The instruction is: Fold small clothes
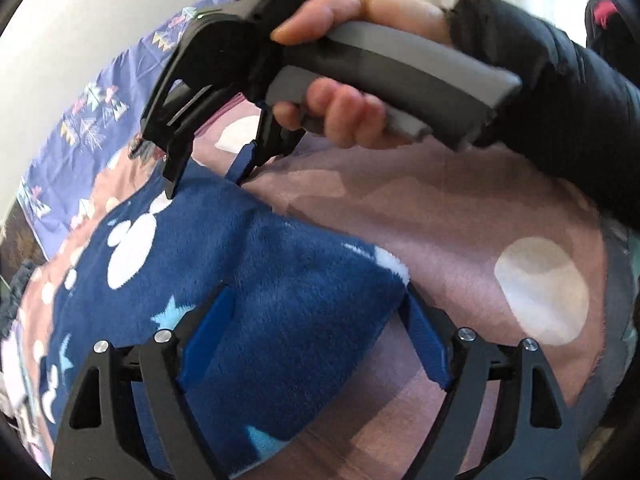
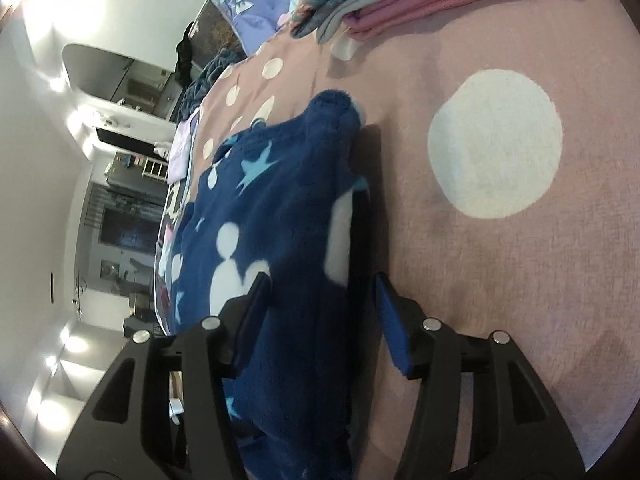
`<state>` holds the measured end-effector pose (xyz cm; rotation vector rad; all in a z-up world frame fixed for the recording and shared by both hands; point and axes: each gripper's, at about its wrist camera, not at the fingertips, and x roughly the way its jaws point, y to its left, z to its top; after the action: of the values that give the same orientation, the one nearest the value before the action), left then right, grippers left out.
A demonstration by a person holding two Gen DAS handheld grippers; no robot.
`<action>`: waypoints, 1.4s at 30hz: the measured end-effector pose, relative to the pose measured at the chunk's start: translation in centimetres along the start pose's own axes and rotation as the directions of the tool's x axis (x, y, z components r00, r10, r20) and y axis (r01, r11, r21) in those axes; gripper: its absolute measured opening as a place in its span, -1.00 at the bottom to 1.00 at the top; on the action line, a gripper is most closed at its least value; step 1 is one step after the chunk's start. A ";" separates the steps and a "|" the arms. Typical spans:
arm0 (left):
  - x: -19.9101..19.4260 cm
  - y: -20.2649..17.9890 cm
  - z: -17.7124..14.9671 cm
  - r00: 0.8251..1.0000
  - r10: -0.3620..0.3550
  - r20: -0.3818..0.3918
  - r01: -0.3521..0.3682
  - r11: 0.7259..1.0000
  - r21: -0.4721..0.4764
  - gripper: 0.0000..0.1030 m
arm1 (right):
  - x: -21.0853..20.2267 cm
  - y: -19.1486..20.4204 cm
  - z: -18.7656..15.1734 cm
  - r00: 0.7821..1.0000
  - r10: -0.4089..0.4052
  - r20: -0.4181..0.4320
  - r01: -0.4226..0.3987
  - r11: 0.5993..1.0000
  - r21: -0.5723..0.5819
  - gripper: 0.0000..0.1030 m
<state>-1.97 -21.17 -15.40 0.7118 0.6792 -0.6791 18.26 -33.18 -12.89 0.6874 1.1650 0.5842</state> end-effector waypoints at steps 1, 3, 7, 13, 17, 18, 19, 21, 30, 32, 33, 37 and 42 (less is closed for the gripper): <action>0.2 -0.3 0.1 1.000 0.017 0.001 -0.017 1.000 0.016 0.62 | -0.1 0.0 0.1 1.000 -0.003 0.001 0.003 1.000 0.010 0.05; 0.3 -0.5 0.1 1.000 0.025 0.006 -0.025 0.999 0.021 0.61 | 0.0 -0.4 0.1 1.000 -0.006 -0.002 0.006 0.999 0.040 0.05; -0.4 0.4 0.0 0.999 -0.046 0.024 0.047 0.998 -0.042 -0.03 | 1.0 -0.7 0.2 1.000 -0.008 -0.015 0.009 0.997 0.071 0.12; -1.1 2.4 -0.1 0.990 -0.138 0.033 0.141 0.978 -0.153 -0.60 | 2.6 0.3 2.4 1.000 0.025 0.005 -0.025 0.998 0.063 -0.62; -0.8 2.8 -0.2 0.983 -0.177 0.052 0.182 0.973 -0.139 -0.64 | 0.5 3.9 2.2 0.991 0.048 0.126 -0.036 0.995 -0.093 -0.65; -0.5 2.5 -0.3 0.980 -0.193 0.046 0.197 0.973 -0.122 -0.64 | 0.5 4.5 2.2 0.990 0.024 0.141 -0.003 0.990 -0.144 -0.64; -0.1 2.5 -0.3 0.979 -0.202 0.035 0.204 0.972 -0.117 -0.64 | 1.2 4.2 2.5 0.990 -0.021 0.137 0.043 0.987 -0.155 -0.64; 0.8 1.9 -0.4 0.978 -0.207 0.024 0.208 0.972 -0.110 -0.64 | 3.5 1.6 3.0 0.993 -0.086 0.079 0.094 0.990 -0.106 -0.58; 0.7 0.4 0.3 0.989 -0.135 0.059 0.138 0.989 -0.051 0.18 | 2.3 2.4 2.1 0.988 -0.125 0.087 0.137 0.980 -0.146 -0.34; 0.7 -0.4 1.2 0.994 -0.073 0.082 0.075 0.997 -0.017 0.21 | 2.7 2.2 2.2 0.989 -0.131 0.061 0.139 0.981 -0.134 -0.24; 1.0 -0.5 1.6 0.995 -0.053 0.084 0.054 0.998 -0.012 0.21 | 2.9 1.9 2.4 0.991 -0.129 0.044 0.133 0.983 -0.124 -0.20; 2.8 0.1 2.7 0.992 -0.098 0.084 0.102 0.994 -0.043 -0.58 | 3.1 0.9 3.1 0.996 -0.088 -0.022 0.086 0.992 -0.093 -0.22; 1.9 0.8 2.7 0.968 -0.221 0.120 0.229 0.972 -0.057 -0.64 | -0.3 3.5 1.4 0.992 -0.071 0.101 0.094 0.963 -0.254 -0.64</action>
<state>0.57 -23.36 -15.05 0.5302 0.6821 -0.8933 19.34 -31.29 -9.75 0.4357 1.0058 0.6147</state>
